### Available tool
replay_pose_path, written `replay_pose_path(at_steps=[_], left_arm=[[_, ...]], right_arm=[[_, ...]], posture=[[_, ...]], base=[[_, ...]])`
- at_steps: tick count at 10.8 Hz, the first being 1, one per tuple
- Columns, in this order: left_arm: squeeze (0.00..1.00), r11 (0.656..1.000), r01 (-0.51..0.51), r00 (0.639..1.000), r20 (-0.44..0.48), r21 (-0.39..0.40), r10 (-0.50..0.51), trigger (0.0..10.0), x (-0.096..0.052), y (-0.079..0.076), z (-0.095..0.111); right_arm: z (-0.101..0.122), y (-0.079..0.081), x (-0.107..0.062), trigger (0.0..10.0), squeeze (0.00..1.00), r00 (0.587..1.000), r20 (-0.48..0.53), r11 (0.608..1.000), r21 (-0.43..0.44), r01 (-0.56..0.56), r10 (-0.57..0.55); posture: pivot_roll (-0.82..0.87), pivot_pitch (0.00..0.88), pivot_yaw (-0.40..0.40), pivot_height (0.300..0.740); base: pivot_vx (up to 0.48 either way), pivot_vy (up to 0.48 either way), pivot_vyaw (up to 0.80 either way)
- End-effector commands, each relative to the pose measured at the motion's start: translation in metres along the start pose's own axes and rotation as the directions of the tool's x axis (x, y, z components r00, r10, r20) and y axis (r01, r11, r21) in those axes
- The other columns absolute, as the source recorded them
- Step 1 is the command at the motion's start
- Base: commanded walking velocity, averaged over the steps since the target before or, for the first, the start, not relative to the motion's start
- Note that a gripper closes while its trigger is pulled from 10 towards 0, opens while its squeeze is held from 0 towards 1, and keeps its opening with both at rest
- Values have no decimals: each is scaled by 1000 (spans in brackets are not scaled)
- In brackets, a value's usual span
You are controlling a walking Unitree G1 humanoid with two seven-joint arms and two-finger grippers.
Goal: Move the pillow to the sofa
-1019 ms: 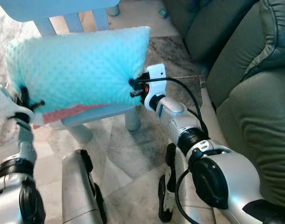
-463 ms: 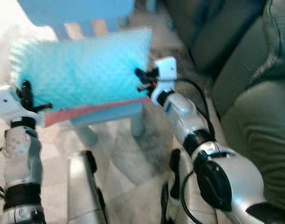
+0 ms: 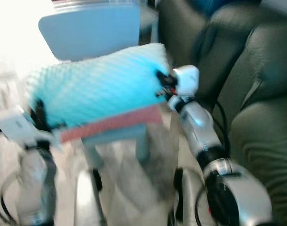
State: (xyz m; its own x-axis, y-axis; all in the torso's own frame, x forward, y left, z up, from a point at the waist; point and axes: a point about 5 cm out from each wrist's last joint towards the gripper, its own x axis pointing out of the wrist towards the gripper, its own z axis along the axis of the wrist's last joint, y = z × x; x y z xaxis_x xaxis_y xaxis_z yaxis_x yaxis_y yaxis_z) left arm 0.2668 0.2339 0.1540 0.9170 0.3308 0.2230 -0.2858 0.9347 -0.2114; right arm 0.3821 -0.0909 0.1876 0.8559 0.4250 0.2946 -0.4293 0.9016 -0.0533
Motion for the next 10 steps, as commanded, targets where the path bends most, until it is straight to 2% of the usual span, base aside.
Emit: replay_pose_path(at_steps=[1,3,6,8,10], left_arm=[[0,1000,-22,1000,-21,1,22,0,-11,1,-2],[0,1000,3,998,-55,-28,-4,0,-24,-13,-6],[0,999,40,991,-126,-30,-43,0,-35,-22,-17],[0,999,38,992,-123,-20,-40,0,-29,-20,-13],[0,998,53,996,-71,-15,-54,0,-17,-26,-5]], right_arm=[[3,2,-6,0,0,1000,28,1000,-23,0,1],[2,2,-25,0,0,999,35,999,-41,16,-14],[9,1,-46,0,0,997,26,995,-66,73,-72],[14,1,-49,0,0,993,29,993,-35,114,-113],[28,2,-36,0,0,991,65,992,-45,117,-114]], posture=[[-100,0,15,495],[-121,0,24,495],[-154,0,49,495],[-154,0,53,495],[-170,0,58,495]], base=[[0,0,0],[0,0,0],[0,0,0],[0,0,0],[0,0,0]])
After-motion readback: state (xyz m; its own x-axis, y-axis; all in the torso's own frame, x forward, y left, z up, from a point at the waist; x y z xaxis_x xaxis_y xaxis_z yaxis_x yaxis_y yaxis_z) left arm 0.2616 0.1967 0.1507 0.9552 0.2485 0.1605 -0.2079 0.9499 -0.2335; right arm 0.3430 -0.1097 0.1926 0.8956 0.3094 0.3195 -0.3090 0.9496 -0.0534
